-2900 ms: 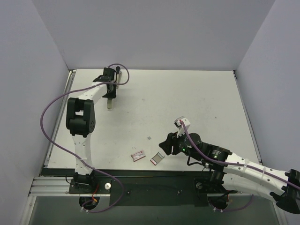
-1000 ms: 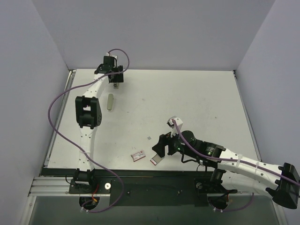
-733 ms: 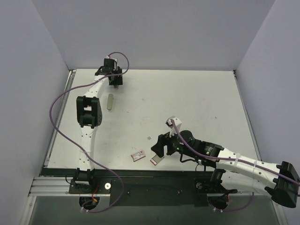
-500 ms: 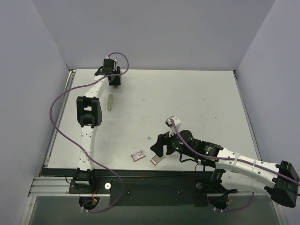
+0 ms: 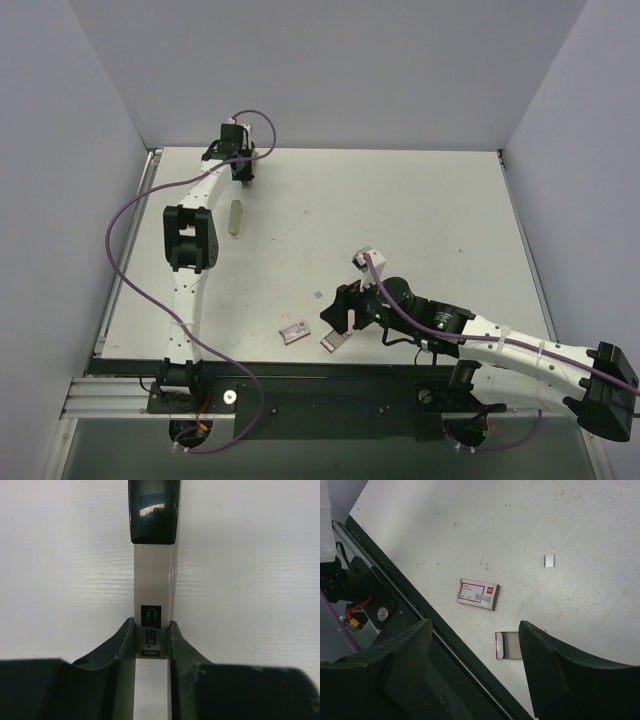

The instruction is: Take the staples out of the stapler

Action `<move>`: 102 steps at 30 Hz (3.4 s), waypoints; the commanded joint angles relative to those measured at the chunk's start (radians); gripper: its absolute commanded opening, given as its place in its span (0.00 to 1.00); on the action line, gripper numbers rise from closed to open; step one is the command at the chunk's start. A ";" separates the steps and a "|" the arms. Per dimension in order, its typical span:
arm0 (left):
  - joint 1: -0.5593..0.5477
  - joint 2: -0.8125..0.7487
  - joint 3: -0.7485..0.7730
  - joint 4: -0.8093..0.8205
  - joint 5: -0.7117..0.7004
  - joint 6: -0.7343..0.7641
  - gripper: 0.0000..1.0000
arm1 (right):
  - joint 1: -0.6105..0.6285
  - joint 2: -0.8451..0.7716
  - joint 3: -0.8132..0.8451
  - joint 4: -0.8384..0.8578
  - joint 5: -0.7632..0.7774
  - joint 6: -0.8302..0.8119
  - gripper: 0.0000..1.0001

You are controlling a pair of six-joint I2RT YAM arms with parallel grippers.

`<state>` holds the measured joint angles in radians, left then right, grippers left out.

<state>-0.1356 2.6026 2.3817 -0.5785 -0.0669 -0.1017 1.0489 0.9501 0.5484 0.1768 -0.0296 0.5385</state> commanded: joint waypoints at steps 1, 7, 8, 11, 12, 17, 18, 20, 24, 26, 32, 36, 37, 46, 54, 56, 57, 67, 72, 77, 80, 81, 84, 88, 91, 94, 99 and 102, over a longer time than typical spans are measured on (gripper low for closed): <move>-0.001 -0.015 0.050 0.014 0.012 0.020 0.00 | 0.005 -0.005 0.004 0.053 -0.009 0.017 0.64; -0.044 -0.110 -0.018 0.023 0.009 0.028 0.00 | 0.008 -0.043 -0.001 0.021 0.002 0.023 0.64; -0.047 -0.125 -0.053 0.029 0.025 0.020 0.00 | 0.007 -0.057 0.001 0.007 0.019 0.021 0.64; -0.082 -0.229 -0.146 0.058 0.032 -0.010 0.00 | 0.008 -0.094 0.008 -0.054 0.069 0.011 0.65; -0.094 -0.260 -0.220 0.071 0.024 -0.018 0.00 | 0.007 -0.112 0.012 -0.065 0.076 0.006 0.65; -0.192 -0.470 -0.533 0.205 0.006 -0.044 0.00 | 0.008 -0.227 -0.016 -0.166 0.108 0.018 0.65; -0.205 -0.489 -0.558 0.218 -0.007 -0.046 0.00 | 0.008 -0.261 -0.025 -0.174 0.112 0.026 0.65; -0.251 -0.548 -0.646 0.249 -0.022 -0.050 0.00 | 0.011 -0.307 -0.030 -0.241 0.123 0.041 0.65; -0.352 -0.645 -0.797 0.311 -0.024 -0.064 0.00 | 0.013 -0.387 -0.036 -0.338 0.129 0.066 0.64; -0.392 -0.691 -0.878 0.359 -0.004 -0.064 0.00 | 0.013 -0.419 -0.038 -0.379 0.146 0.075 0.64; -0.498 -0.792 -1.079 0.494 0.038 -0.033 0.00 | 0.013 -0.494 -0.033 -0.482 0.172 0.074 0.64; -0.555 -0.852 -1.202 0.601 0.056 -0.016 0.00 | 0.013 -0.516 -0.034 -0.519 0.166 0.080 0.64; -0.565 -0.858 -1.248 0.617 0.055 -0.009 0.00 | 0.013 -0.521 -0.044 -0.520 0.169 0.086 0.64; -0.616 -0.950 -1.460 0.735 0.038 0.028 0.00 | 0.016 -0.488 -0.062 -0.517 0.166 0.097 0.65; -0.618 -1.004 -1.535 0.718 0.036 0.022 0.34 | 0.016 -0.468 -0.064 -0.511 0.172 0.095 0.66; -0.619 -1.007 -1.533 0.712 0.038 0.026 0.49 | 0.014 -0.465 -0.062 -0.505 0.165 0.094 0.67; -0.622 -1.013 -1.526 0.707 0.035 0.028 0.59 | 0.014 -0.467 -0.062 -0.502 0.166 0.094 0.67; -0.680 -1.061 -1.317 0.520 -0.022 0.097 0.87 | 0.013 -0.508 -0.070 -0.514 0.157 0.100 0.68; -0.696 -0.931 -1.127 0.390 -0.056 0.175 0.87 | 0.014 -0.517 -0.056 -0.530 0.145 0.100 0.68; -0.699 -0.820 -0.982 0.316 -0.083 0.224 0.87 | 0.014 -0.540 -0.042 -0.562 0.149 0.095 0.68; -0.699 -0.748 -0.915 0.279 -0.088 0.235 0.87 | 0.014 -0.545 -0.035 -0.574 0.146 0.092 0.68; -0.697 -0.724 -0.889 0.270 -0.083 0.238 0.87 | 0.014 -0.545 -0.031 -0.577 0.146 0.092 0.68; -0.696 -0.681 -0.848 0.255 -0.074 0.247 0.87 | 0.014 -0.547 -0.031 -0.579 0.145 0.092 0.68; -0.685 -0.625 -0.799 0.224 -0.050 0.246 0.86 | 0.014 -0.537 -0.031 -0.579 0.142 0.092 0.68; -0.677 -0.601 -0.783 0.213 -0.034 0.247 0.84 | 0.014 -0.528 -0.028 -0.577 0.140 0.087 0.68; -0.662 -0.587 -0.776 0.206 -0.033 0.238 0.84 | 0.014 -0.516 -0.028 -0.568 0.135 0.086 0.68; -0.633 -0.566 -0.776 0.198 -0.014 0.221 0.78 | 0.014 -0.501 -0.042 -0.545 0.119 0.089 0.68; -0.621 -0.570 -0.792 0.210 0.010 0.217 0.75 | 0.014 -0.498 -0.050 -0.533 0.115 0.095 0.68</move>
<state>-0.7784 2.0300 1.5589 -0.3737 -0.0971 0.1314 1.0557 0.4397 0.4808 -0.3859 0.0967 0.6289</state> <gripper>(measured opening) 0.771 0.679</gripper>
